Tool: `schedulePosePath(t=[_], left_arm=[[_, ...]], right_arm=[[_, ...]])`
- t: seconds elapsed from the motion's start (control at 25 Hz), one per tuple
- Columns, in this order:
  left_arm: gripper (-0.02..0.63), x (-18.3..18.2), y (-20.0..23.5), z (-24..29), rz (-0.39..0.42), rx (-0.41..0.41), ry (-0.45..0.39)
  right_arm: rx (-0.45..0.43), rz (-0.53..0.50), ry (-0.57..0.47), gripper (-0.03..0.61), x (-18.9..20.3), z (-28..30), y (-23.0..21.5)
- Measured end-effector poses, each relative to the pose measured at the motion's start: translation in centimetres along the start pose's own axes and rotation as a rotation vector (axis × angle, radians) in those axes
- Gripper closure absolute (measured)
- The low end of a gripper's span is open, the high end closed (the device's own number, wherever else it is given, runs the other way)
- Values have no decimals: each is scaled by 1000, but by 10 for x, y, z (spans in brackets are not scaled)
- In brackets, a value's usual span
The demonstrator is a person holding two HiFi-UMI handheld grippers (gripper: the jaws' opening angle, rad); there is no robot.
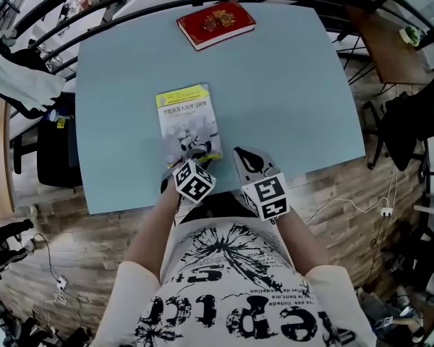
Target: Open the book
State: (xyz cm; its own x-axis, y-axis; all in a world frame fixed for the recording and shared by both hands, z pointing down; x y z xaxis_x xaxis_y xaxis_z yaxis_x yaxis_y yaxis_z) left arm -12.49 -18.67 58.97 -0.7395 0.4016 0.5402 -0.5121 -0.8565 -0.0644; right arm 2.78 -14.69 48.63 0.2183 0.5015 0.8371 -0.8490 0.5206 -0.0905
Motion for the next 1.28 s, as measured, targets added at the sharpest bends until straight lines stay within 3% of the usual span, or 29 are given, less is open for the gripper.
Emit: schedulePosePath(t=[0.24, 0.56, 0.92, 1.16, 1.28], left_arm=[[582, 0, 6, -11, -42, 27, -41], [594, 7, 25, -52, -179, 14, -198], [594, 37, 40, -113, -246, -144, -396], [594, 89, 44, -141, -482, -219, -488], [593, 111, 46, -147, -585, -252, -493]], right_arm=[[27, 13, -37, 566, -2, -7, 9], [27, -14, -130, 566, -14, -14, 29], [-10, -74, -157, 566, -27, -5, 61], [-54, -124, -147, 566, -29, 7, 86], [-72, -138, -158, 566, -32, 11, 96]])
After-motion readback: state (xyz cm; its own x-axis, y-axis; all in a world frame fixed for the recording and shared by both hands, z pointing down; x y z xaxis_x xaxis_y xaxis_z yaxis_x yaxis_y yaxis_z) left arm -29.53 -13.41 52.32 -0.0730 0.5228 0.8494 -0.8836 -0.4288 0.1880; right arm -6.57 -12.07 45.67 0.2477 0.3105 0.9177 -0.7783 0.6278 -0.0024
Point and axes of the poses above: the fingertips, and each gripper's own axes: z forward along the fingers, y to its left, x out of its underside, the point moved 10 cm from there along -z, backward along the fingers, and after that the axes turned 3 degrees about -x, right-handed, at the moved point
